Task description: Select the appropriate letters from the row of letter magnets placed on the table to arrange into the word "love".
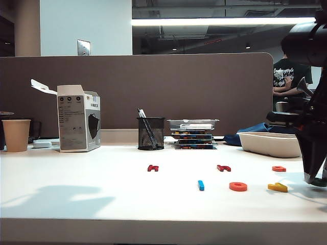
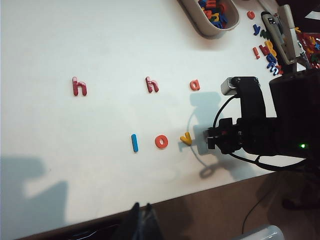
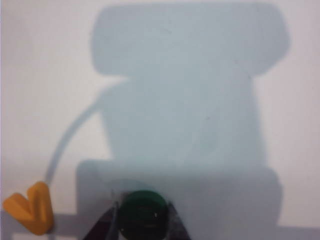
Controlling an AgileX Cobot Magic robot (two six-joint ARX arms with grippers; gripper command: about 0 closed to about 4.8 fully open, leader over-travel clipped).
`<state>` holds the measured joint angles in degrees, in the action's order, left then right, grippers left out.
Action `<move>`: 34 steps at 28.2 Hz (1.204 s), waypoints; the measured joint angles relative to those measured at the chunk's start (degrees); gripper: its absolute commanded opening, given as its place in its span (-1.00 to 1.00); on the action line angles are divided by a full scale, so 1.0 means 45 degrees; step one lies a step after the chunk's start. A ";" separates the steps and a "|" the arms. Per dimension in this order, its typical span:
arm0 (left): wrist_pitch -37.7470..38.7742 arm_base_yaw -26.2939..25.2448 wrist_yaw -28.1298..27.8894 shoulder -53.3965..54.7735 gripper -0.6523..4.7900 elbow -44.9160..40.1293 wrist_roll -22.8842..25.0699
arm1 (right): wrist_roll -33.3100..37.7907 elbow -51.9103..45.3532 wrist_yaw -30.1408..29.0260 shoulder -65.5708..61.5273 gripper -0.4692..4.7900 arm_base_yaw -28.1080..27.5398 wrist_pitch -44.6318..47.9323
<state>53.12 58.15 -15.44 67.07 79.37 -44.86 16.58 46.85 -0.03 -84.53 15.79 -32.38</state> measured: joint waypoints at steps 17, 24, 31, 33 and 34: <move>0.0000 0.0000 0.0005 -0.0005 -0.78 0.0000 -0.0005 | 0.0063 0.0000 0.0000 0.0000 -0.22 0.0000 -0.0121; 0.0000 0.0000 0.0000 -0.0005 -0.78 0.0000 0.0000 | 0.0063 0.0573 -0.0005 0.0049 -0.22 0.0000 -0.0398; 0.0000 0.0000 0.0000 -0.0005 -0.78 0.0000 -0.0005 | -0.0801 0.2297 0.0233 0.0816 -0.83 0.0000 -0.0670; 0.0000 0.0000 0.0000 -0.0005 -0.78 0.0000 -0.0005 | -0.1355 0.2322 0.0651 0.1248 -0.83 0.0000 -0.0699; 0.0000 0.0000 0.0000 -0.0005 -0.78 0.0000 -0.0005 | -0.1559 0.2293 0.0923 0.1549 -0.83 0.0000 -0.0782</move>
<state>53.12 58.15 -15.44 67.05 79.37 -44.88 9.56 57.17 4.12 -77.56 15.79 -35.90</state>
